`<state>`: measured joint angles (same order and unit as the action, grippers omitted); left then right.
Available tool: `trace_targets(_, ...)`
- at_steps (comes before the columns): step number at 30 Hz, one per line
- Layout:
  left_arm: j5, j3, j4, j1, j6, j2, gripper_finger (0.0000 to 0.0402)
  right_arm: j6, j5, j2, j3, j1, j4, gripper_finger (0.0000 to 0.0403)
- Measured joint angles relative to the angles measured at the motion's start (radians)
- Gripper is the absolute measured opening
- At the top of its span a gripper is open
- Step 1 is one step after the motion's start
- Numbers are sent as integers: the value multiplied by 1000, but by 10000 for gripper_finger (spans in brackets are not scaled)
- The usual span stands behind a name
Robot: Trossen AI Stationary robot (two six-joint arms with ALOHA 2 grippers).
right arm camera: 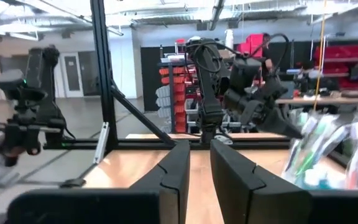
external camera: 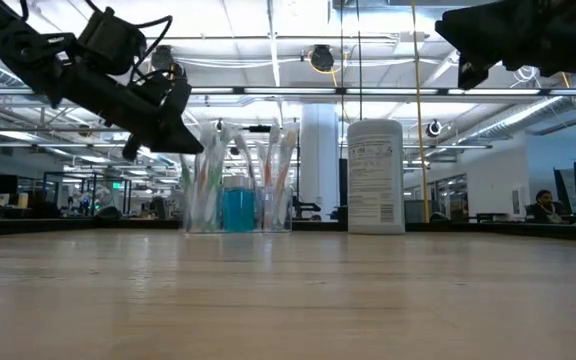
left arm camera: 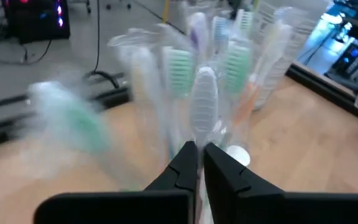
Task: Pick & Place toothbrushing station
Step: Put the purple toothbrush into the transparent organizer, then return to Home Position
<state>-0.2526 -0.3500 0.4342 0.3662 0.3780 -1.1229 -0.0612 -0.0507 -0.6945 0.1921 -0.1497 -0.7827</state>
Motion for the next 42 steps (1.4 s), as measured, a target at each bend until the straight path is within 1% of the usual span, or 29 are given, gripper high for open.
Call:
trace_targets(3, -12, 0, 18, 0, 51, -26, 29, 60, -1, 0, 0, 0, 0, 59)
trace_targets(6, -4, 0, 32, -4, 38, -30, 46, 130, -4, 0, 0, 0, 1, 59)
trace_targets(8, -5, 0, 45, -13, 18, -28, 56, 148, -19, 0, 0, 0, -7, 59)
trace_targets(10, -7, 0, 42, -24, -15, -28, 66, 126, -61, 0, 0, -1, -24, 61)
trace_targets(12, -14, 0, 38, -35, -39, -19, 77, 110, -80, 0, 0, 0, -16, 68)
trace_targets(15, -22, 0, 44, -46, -62, -3, 92, 90, -80, -4, 0, -1, 24, 85)
trace_targets(19, -41, 0, -8, -54, -65, 26, 112, 39, -80, -22, 0, -1, 30, 115)
trace_targets(23, -79, 0, -99, -54, -79, 99, 123, -77, -72, -7, 0, -1, 31, 134)
trace_targets(25, -79, 0, -131, -54, -85, 146, 124, -110, -35, 25, 0, 0, 32, 136)
trace_targets(27, -67, 0, -159, -54, -88, 198, 124, -108, 2, 64, 0, 0, 45, 135)
trace_targets(29, -37, 0, -174, -55, -96, 246, 124, -92, 7, 112, 0, -1, 93, 131)
trace_targets(31, 7, 0, -180, -61, -114, 297, 124, -59, 5, 172, 0, -1, 179, 126)
trace_targets(34, 104, 0, -178, -78, -166, 369, 124, 1, -2, 268, 0, -1, 333, 117)
trace_targets(37, 169, 0, -175, -112, -231, 429, 124, 10, -1, 356, 0, -1, 432, 107)
trace_targets(40, 173, 0, -176, -154, -280, 479, 111, 26, 0, 442, 0, -1, 496, 95)
trace_targets(42, 173, 0, -177, -182, -295, 509, 91, 29, 0, 490, 0, -1, 507, 87)
